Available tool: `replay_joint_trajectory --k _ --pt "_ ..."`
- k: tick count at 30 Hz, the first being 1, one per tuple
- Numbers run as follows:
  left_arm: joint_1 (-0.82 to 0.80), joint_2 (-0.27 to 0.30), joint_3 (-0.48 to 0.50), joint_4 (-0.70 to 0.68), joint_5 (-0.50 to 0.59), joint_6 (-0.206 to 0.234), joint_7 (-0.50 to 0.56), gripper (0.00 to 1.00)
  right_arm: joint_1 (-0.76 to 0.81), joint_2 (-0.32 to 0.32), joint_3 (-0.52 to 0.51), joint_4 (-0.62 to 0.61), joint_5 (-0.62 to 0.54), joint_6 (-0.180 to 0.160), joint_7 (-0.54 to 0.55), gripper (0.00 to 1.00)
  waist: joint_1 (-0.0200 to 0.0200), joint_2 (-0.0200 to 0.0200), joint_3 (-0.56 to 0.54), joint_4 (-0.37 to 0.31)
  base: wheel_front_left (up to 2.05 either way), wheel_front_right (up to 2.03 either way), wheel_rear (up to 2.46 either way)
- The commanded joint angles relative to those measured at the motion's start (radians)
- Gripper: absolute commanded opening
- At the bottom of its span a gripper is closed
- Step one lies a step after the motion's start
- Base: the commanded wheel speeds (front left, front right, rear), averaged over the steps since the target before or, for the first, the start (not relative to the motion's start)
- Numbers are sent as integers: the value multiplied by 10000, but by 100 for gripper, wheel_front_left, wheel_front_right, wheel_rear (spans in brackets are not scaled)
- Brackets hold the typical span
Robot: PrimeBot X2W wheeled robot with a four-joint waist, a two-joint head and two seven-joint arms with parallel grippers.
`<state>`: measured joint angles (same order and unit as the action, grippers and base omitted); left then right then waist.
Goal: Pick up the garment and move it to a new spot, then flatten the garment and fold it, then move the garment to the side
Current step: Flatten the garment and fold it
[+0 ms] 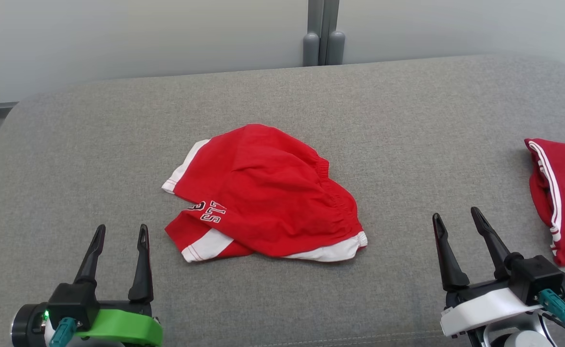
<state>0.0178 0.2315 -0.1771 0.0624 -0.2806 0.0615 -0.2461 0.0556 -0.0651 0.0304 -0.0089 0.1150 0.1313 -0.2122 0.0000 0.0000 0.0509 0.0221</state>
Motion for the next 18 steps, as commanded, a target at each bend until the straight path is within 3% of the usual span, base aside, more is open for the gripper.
replay_joint_trajectory --k 1,6,18 --pt "92 53 -1 -42 -6 66 31 100 40 18 -10 -54 -47 -12 14 100 0 0 1 11 0 0 0" --pt "7 -29 -97 13 -243 -66 327 100 -31 -28 143 -58 49 -12 102 100 0 0 43 101 0 0 0" --pt "-253 -478 -1006 626 -1707 -1002 3099 100 -472 -901 1580 943 579 -14 807 100 0 0 463 576 0 0 0"
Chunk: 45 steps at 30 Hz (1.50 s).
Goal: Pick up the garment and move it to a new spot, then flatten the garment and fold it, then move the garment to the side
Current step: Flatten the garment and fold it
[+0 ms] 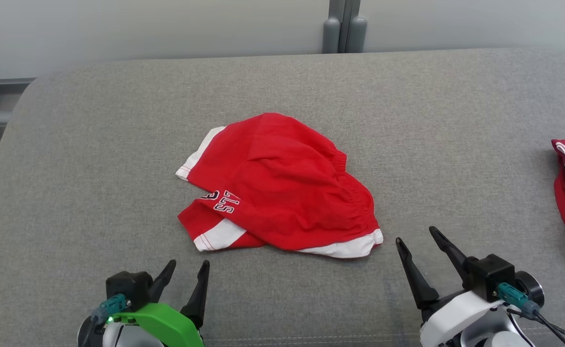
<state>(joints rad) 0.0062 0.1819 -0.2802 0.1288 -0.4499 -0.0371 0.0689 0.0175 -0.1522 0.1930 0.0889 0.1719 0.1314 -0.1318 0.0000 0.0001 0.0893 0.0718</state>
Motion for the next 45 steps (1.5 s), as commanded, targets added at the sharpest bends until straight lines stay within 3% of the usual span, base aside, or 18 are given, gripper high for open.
replay_joint_trajectory --k 1,7,24,25,26,27,28,29,30,37,45 --pt "-189 -3 -29 73 -118 -77 104 100 -134 -77 46 53 63 -14 3 100 0 -1 115 114 0 0 0" --pt "-803 -209 -153 881 -506 -331 454 100 -478 -188 292 415 215 -14 -102 100 0 -1 498 196 0 0 0" --pt "-2931 -447 -427 3044 -960 -814 -283 100 -2045 -640 1672 1926 614 -14 -244 100 0 -1 1928 175 0 0 0" --pt "-2974 -445 -456 3109 -986 -825 -296 87 -2109 -643 1720 1988 644 -16 -288 69 0 -1 1951 175 0 0 0" --pt "-3011 -445 -480 3163 -1019 -840 -351 62 -2150 -643 1785 2034 691 -14 -305 40 0 -1 1974 177 0 0 0" --pt "-3011 -445 -480 3163 -1019 -840 -351 62 -2150 -643 1785 2034 691 -14 -305 40 0 -1 1974 177 0 0 0" --pt "-3040 -441 -513 3201 -1027 -844 -375 45 -2180 -657 1844 2066 746 -16 -342 0 0 -1 1989 177 0 0 0" --pt "-3069 -427 -545 3222 -1025 -849 -408 29 -2208 -670 1881 2062 793 -16 -396 0 0 -1 2003 173 0 0 0" --pt "-3085 -408 -575 3224 -1037 -861 -448 1 -2217 -701 1914 2064 854 -16 -404 0 0 -1 2014 166 0 0 0" --pt "-2599 27 -550 2175 -801 -559 -508 0 -1939 -801 1612 1236 1129 -14 -703 0 0 -1 1835 66 0 0 0" --pt "-1915 1055 -273 -1183 -513 142 453 0 -1754 -922 588 -528 1635 -16 -497 0 0 -1 1452 68 0 0 0"
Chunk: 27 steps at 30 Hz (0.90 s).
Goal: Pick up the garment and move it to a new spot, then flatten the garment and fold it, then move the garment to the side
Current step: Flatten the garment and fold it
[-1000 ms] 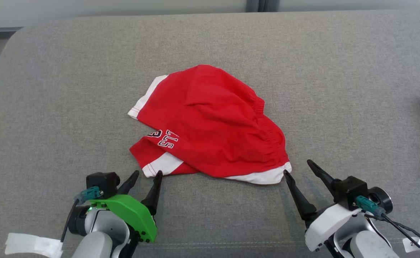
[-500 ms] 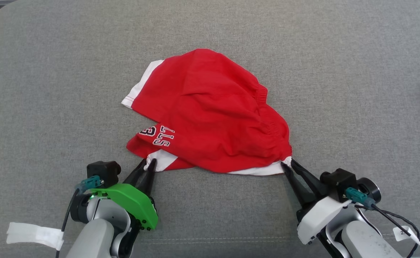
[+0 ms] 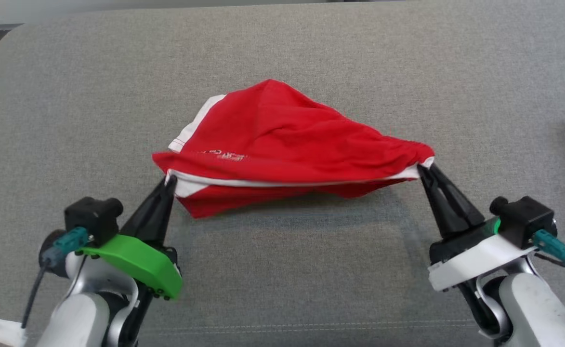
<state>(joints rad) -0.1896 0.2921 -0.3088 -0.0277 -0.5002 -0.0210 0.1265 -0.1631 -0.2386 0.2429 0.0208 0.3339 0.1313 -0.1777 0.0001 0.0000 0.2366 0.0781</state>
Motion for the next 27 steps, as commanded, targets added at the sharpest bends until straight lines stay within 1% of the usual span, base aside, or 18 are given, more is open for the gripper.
replay_joint_trajectory --k 1,5,9,15,21,24,27 --pt "-26 186 119 -526 22 82 169 0 -133 -61 -185 -268 125 -14 76 0 -1 0 -75 14 0 0 0" --pt "-507 703 359 -1943 223 216 740 0 -641 -199 -634 -911 372 -14 293 0 -1 0 -212 -10 0 0 0" --pt "-1209 1009 617 -2805 400 322 1102 0 -1306 -305 -938 -1498 510 -14 512 0 -1 0 -361 -114 0 0 0" --pt "-2447 1173 751 -3636 563 291 1407 0 -2266 -279 -1281 -2650 435 -14 1009 0 -1 0 -481 -354 0 0 0" --pt "-3491 1273 856 -4336 909 420 1662 0 -2818 -387 -1625 -3812 300 -14 1632 0 -1 0 -553 -546 0 0 0" --pt "-3780 1257 764 -4594 983 486 1885 0 -2851 -381 -1786 -4088 418 -13 1979 0 -1 0 -548 -597 0 0 0" --pt "-3912 1183 643 -4621 920 455 2007 0 -2805 -343 -1808 -4028 519 -13 2166 0 -1 0 -506 -628 0 0 0"
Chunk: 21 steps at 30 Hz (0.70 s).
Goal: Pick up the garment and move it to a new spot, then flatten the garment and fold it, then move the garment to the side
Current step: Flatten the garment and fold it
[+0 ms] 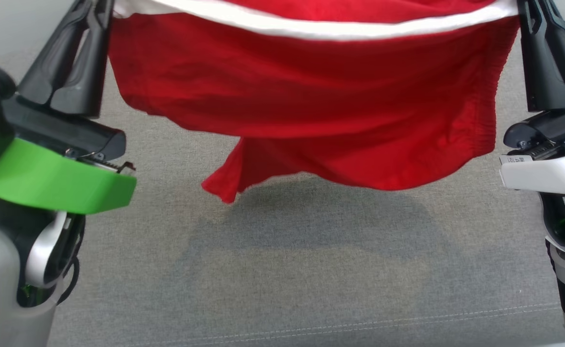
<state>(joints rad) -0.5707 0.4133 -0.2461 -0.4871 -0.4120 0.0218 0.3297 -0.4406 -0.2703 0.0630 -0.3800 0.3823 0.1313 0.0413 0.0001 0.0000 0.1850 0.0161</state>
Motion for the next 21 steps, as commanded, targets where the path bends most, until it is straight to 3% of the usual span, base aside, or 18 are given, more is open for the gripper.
replay_joint_trajectory --k 1,9,17,21 --pt "-165 -67 -27 38 -21 12 27 0 -35 20 -35 72 135 -13 41 0 -1 0 54 -25 0 0 0" --pt "-1355 -725 -132 2103 -901 -254 -30 0 -1271 -175 487 2236 695 -13 -10 0 -1 0 639 -103 0 0 0" --pt "-4442 -1457 -257 5973 -1109 -836 -576 0 -4891 -285 1711 5693 1334 -11 -733 0 -1 0 1399 -149 0 0 0" --pt "-6193 -1832 -207 8045 -1042 -878 -908 0 -6879 -224 2083 7596 1528 -11 -1357 0 -1 0 1808 -102 0 0 0"
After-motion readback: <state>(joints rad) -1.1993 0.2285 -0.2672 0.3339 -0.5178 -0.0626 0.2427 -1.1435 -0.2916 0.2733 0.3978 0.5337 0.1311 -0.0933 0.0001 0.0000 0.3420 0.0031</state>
